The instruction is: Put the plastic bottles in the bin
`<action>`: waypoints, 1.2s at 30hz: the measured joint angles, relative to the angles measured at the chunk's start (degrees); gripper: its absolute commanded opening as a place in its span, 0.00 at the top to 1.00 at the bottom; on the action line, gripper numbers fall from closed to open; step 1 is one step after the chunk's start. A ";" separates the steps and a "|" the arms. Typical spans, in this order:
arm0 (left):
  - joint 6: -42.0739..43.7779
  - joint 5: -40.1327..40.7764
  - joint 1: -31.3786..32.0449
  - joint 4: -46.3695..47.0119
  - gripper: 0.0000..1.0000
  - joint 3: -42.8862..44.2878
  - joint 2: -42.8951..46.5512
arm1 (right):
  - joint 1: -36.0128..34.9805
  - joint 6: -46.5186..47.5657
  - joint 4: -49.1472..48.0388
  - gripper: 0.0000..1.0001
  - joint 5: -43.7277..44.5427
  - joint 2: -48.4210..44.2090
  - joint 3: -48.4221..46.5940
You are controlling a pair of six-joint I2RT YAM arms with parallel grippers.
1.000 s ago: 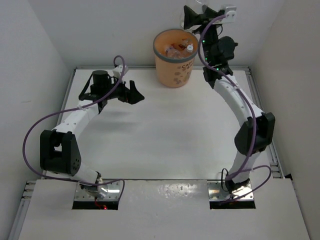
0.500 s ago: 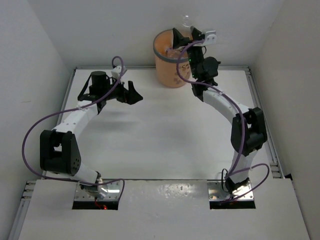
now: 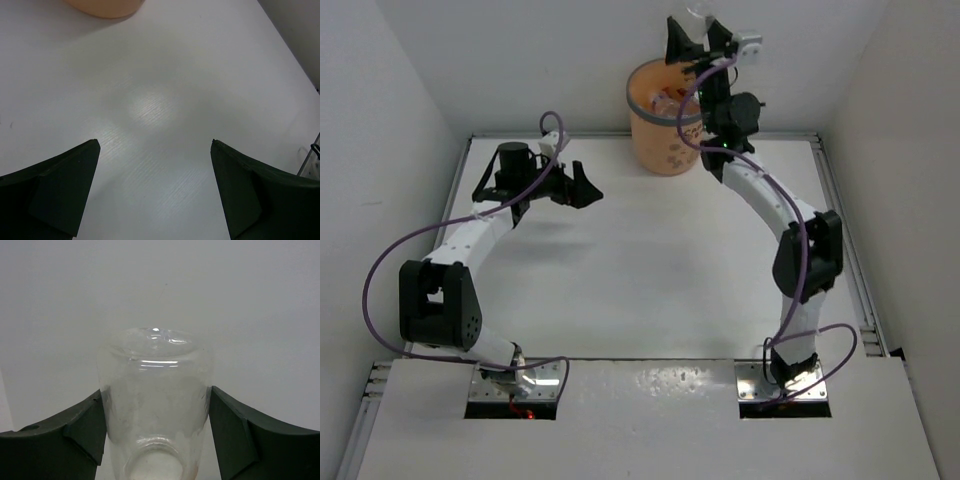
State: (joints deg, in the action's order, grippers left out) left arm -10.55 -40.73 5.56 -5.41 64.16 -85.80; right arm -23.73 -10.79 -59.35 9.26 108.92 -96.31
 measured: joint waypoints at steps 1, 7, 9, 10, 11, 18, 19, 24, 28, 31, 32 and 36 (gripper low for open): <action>0.00 -0.11 -0.31 0.04 0.00 0.00 0.00 | 0.33 -0.09 1.62 0.48 0.17 3.02 -4.85; 0.00 -0.72 -1.81 0.28 0.00 0.00 0.00 | 3.93 -1.44 13.29 0.00 -1.07 22.25 -32.57; 0.00 -1.09 -2.27 0.28 0.00 0.00 0.00 | 5.07 -1.77 15.74 0.00 -1.66 23.43 -30.84; 0.00 -1.16 -2.49 0.28 0.00 -0.02 0.00 | 5.68 -2.01 16.79 0.00 -2.01 23.39 -28.63; 0.00 -1.31 -2.67 0.28 0.00 -0.07 0.00 | 6.16 -2.23 16.85 0.00 -2.19 23.10 -26.38; -0.11 -2.03 -2.91 0.24 0.00 -0.39 0.00 | 7.08 -2.99 18.80 0.00 -2.54 17.44 -12.87; -0.17 -2.05 -2.91 0.22 0.00 -0.39 0.00 | 7.08 -2.95 18.95 0.00 -2.64 15.50 -11.15; -0.24 -1.33 -2.91 -0.63 0.00 -0.37 0.33 | 7.41 -2.93 19.06 0.00 -3.76 2.75 -1.22; 0.20 3.08 -2.69 -6.27 0.00 1.31 0.81 | 8.33 -2.27 23.39 0.00 -5.38 -10.01 6.71; 1.44 8.55 -2.62 -11.47 0.00 4.42 0.85 | 9.90 -1.14 32.65 0.00 -7.41 -18.84 10.14; 2.01 10.05 -2.75 -12.46 0.00 5.01 1.01 | 10.73 -0.85 35.50 0.00 -8.41 -22.25 12.41; 3.45 16.00 -3.15 -15.93 0.00 4.50 3.82 | 14.19 -0.76 46.03 0.00 -10.91 -33.18 23.23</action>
State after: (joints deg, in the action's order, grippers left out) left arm -7.09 -24.73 2.42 -21.34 68.66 -81.97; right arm -9.54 -11.55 -13.32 -1.65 75.75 -73.08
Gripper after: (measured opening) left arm 0.997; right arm 0.995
